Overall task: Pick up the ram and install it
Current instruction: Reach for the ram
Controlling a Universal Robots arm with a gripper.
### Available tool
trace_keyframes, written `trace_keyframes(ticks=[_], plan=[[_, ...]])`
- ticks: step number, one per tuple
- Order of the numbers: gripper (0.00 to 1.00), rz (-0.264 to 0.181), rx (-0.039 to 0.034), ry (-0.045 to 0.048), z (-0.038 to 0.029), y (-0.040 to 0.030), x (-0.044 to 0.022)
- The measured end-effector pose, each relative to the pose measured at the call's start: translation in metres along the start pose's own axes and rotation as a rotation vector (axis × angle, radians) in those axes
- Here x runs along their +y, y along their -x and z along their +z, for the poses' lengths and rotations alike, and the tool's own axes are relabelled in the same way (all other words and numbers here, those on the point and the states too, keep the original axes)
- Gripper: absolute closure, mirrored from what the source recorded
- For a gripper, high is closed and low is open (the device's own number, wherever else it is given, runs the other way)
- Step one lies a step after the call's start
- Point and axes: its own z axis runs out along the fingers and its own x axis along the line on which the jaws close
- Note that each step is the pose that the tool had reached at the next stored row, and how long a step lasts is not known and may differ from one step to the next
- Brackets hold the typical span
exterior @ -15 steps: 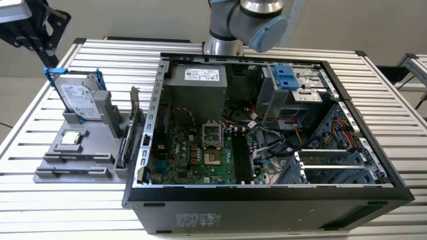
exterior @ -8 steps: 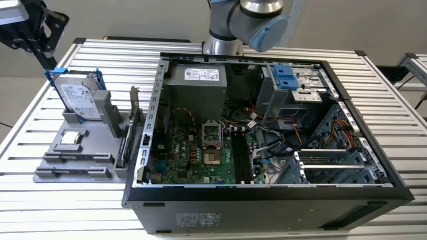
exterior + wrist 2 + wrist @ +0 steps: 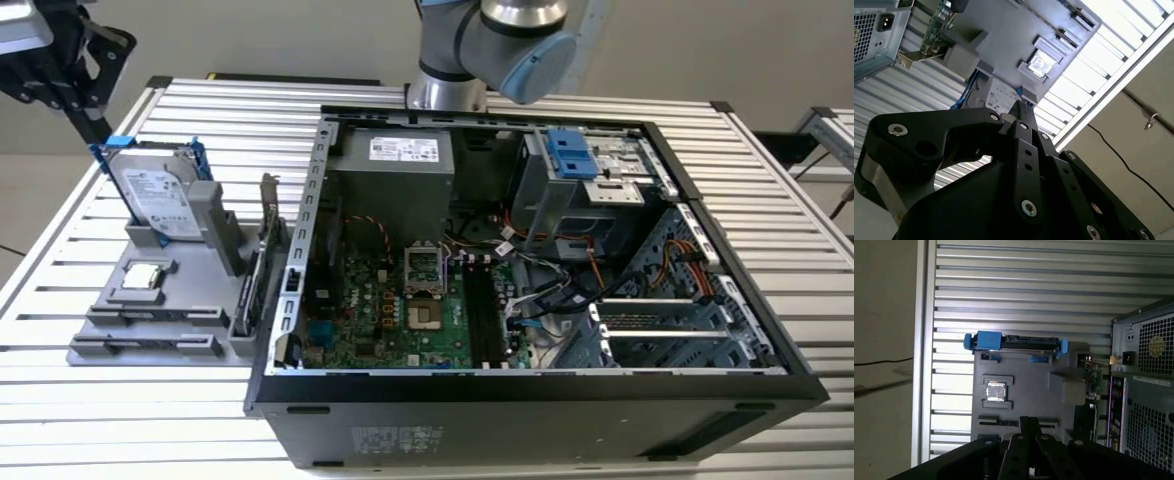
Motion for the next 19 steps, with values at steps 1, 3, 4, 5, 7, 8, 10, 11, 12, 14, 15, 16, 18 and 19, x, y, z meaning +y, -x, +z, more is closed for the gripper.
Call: trace_keyframes(ticks=[1,3,4,5,7,8,10,11,12,14,15,16,18,19], plan=[[1.00,0.000,-0.0001,0.0001,0.0000,0.0000,-0.0006],[1.00,0.000,-0.0001,0.0000,0.0000,-0.0001,-0.0015],[1.00,0.000,0.0000,0.0000,-0.0001,-0.0001,-0.0018],[1.00,0.000,-0.0001,0.0000,-0.0001,-0.0001,-0.0021],[1.00,0.000,-0.0001,0.0001,-0.0001,-0.0001,-0.0028],[1.00,0.000,-0.0001,0.0000,-0.0001,0.0000,-0.0031],[1.00,0.000,-0.0001,0.0001,-0.0001,-0.0001,-0.0038],[1.00,0.000,-0.0002,0.0001,-0.0001,-0.0001,-0.0042],[1.00,0.000,-0.0001,0.0001,-0.0001,-0.0001,-0.0046],[1.00,0.000,-0.0001,0.0000,-0.0002,-0.0001,-0.0054],[1.00,0.000,-0.0001,0.0000,-0.0002,-0.0001,-0.0058],[1.00,0.000,-0.0001,0.0001,-0.0002,-0.0001,-0.0063],[1.00,0.000,-0.0001,0.0000,-0.0003,-0.0002,-0.0074],[1.00,0.000,-0.0001,0.0000,-0.0003,-0.0002,-0.0079]])
